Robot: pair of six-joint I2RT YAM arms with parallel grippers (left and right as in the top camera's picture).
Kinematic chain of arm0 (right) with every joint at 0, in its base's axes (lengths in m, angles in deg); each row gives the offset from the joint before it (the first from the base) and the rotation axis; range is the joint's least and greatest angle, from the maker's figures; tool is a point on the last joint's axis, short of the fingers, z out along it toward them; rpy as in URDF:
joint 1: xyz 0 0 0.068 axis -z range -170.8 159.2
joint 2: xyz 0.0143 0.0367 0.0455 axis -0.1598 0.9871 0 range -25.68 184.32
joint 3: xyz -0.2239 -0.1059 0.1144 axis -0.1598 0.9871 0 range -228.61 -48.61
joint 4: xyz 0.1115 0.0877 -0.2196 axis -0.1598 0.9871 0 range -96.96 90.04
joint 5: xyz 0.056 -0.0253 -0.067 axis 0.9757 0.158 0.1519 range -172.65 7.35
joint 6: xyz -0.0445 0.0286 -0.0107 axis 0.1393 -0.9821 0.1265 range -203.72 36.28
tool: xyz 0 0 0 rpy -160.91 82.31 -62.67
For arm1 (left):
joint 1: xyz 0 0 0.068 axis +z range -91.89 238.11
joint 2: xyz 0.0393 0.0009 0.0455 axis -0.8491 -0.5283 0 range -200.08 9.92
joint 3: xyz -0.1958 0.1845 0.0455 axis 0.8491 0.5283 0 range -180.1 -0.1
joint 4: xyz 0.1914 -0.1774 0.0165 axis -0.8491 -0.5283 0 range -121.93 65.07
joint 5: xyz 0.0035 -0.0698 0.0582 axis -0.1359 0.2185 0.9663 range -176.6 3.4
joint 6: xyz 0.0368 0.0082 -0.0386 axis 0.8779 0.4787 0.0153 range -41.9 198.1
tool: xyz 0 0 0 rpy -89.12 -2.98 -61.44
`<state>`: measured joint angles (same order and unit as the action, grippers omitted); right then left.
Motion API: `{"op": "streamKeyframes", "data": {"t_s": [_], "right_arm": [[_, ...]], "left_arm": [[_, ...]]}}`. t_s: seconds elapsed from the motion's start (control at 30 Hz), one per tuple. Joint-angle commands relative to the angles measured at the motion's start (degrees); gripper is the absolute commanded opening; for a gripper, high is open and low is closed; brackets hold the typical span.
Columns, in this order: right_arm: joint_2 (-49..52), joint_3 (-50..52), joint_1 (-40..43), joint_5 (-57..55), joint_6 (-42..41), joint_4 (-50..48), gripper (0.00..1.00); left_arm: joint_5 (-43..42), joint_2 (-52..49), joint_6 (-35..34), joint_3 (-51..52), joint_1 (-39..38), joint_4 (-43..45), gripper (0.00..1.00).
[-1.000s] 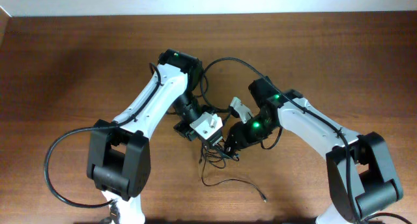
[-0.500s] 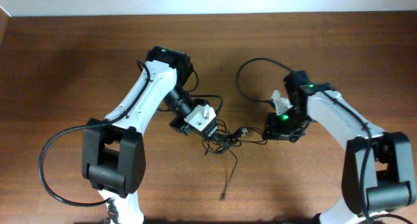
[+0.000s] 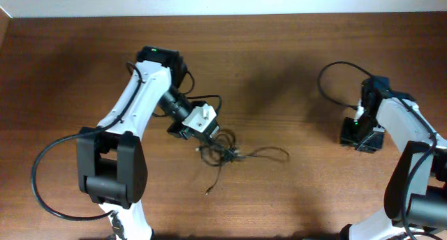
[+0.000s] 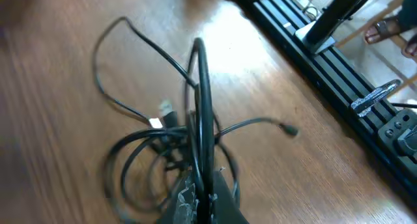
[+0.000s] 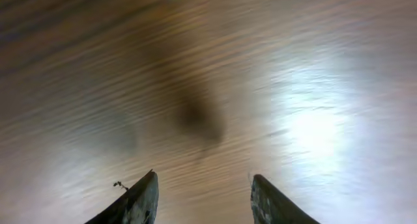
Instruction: Untangle cables
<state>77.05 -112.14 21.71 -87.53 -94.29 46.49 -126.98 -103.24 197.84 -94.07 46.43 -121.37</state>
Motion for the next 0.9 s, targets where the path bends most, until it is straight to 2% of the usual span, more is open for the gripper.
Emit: {"op": "streamKeyframes", "data": {"t_s": [0.0,0.03,0.1,0.13,0.17,0.23,0.27,0.33,0.53,0.57,0.67,0.77,0.8,0.83,0.87], "right_arm": [[-0.15,-0.15,5.29,-3.41,-5.35,-0.33,0.46],[-0.15,-0.17,6.16,3.23,-3.54,-0.28,0.46],[-0.15,-0.17,6.05,23.89,11.13,0.17,0.50],[-0.15,-0.17,5.79,29.99,14.73,0.68,0.52],[-0.15,-0.15,5.20,39.32,17.42,1.75,0.53],[-0.15,-0.13,3.34,46.90,18.29,4.33,0.65],[-0.15,-0.13,2.19,47.34,18.29,5.55,0.71],[-0.15,-0.11,-0.11,47.41,18.27,6.80,0.73],[-0.15,-0.11,-3.15,63.10,19.67,6.14,0.73],[-0.15,-0.11,-3.15,65.31,21.11,6.16,0.73],[-0.15,-0.11,-3.21,68.02,19.17,6.32,0.73],[-0.15,-0.11,-3.23,70.55,13.92,5.57,0.86],[-0.15,-0.11,-3.41,71.95,13.20,5.05,0.87],[-0.15,-0.11,-4.02,73.40,13.05,4.28,0.87],[-0.15,-0.11,-5.09,75.06,12.48,3.32,0.86]], "left_arm": [[-2.10,0.42,-2.05,0.20,3.80,-0.33,0.00],[-3.39,0.42,-2.03,0.20,4.24,-0.33,0.00],[-3.32,0.42,-1.97,0.20,3.78,-0.33,0.00],[-3.32,0.42,-1.81,0.22,3.50,-0.33,0.00],[-3.34,0.42,-1.81,0.24,3.15,-0.31,0.00],[-5.07,0.42,-1.86,0.24,2.84,-0.33,0.00],[-7.74,0.42,-2.19,0.24,3.02,-0.33,0.00],[-12.85,0.42,-4.74,0.24,3.39,-0.33,0.00],[-33.27,0.42,-23.15,0.24,8.33,-0.33,0.00],[-37.77,0.42,-28.37,0.24,10.19,-0.33,0.00],[-48.17,0.42,-37.22,0.24,14.34,-0.33,0.00],[-49.81,0.42,-43.17,0.22,15.78,-0.13,0.00],[-49.81,0.42,-46.01,0.24,15.76,-0.11,0.00],[-49.81,0.42,-48.28,0.24,15.74,-0.17,0.06],[-49.81,0.42,-49.70,0.24,15.74,-0.31,0.00]]}}
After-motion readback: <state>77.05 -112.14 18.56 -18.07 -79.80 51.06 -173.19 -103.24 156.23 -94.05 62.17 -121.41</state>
